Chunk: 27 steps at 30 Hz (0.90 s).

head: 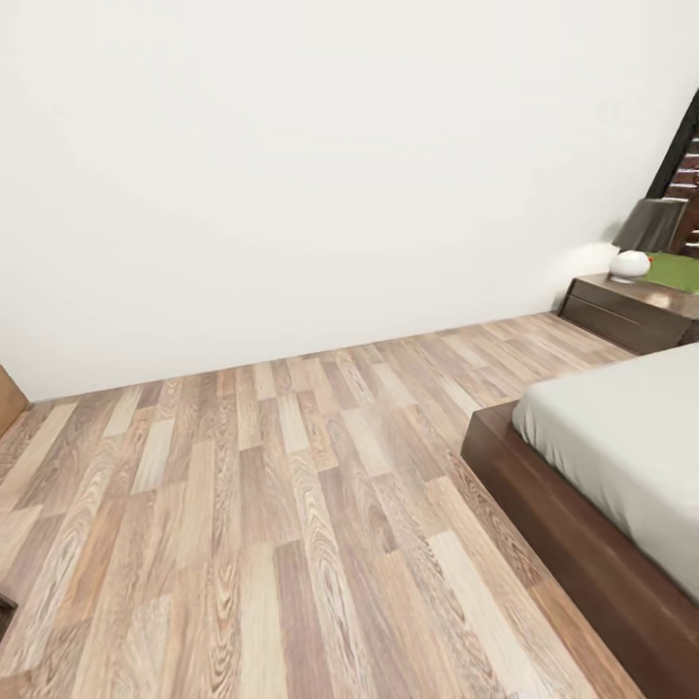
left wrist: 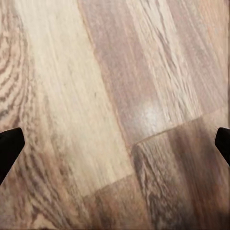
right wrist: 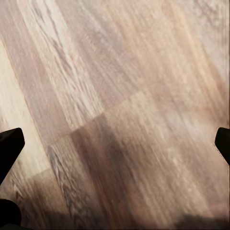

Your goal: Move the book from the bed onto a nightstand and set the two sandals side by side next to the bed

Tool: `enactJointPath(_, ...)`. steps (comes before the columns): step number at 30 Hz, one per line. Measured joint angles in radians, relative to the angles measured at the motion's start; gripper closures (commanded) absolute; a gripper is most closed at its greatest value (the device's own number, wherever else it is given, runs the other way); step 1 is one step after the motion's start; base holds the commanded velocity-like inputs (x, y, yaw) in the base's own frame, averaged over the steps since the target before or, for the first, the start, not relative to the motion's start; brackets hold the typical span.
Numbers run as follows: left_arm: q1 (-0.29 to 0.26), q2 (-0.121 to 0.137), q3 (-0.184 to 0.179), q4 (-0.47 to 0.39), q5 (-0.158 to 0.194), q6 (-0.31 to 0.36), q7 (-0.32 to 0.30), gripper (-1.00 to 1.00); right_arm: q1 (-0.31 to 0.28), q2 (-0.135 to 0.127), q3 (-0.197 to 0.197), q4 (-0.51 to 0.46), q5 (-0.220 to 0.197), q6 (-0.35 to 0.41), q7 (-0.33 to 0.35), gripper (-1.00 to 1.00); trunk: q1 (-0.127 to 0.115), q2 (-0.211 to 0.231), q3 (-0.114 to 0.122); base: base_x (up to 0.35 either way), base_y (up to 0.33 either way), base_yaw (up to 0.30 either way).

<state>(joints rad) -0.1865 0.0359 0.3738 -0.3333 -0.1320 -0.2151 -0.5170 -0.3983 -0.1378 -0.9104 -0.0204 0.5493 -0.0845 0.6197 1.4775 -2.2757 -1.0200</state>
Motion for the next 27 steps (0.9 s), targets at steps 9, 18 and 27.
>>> enactJointPath(9, 0.000, 0.000, 0.000, 0.001, 0.000, 0.000, 0.000, -1.00, 0.000, 0.000, 0.000, 0.000, 0.000, 0.000, 0.000, -1.00, 0.000, 0.000, 0.000, 0.000, 0.000, -0.284)
enactJointPath(18, 0.000, 0.000, -0.001, 0.001, 0.000, 0.000, 0.000, -1.00, 0.000, 0.000, 0.000, 0.000, 0.000, 0.000, 0.000, -1.00, 0.000, 0.000, 0.000, 0.000, 0.000, -0.284)
enactJointPath(27, 0.000, 0.000, -0.002, 0.002, 0.000, 0.000, 0.000, -1.00, 0.000, 0.000, 0.000, 0.000, 0.000, 0.000, 0.000, -1.00, 0.000, 0.000, 0.000, 0.000, 0.000, -0.283)
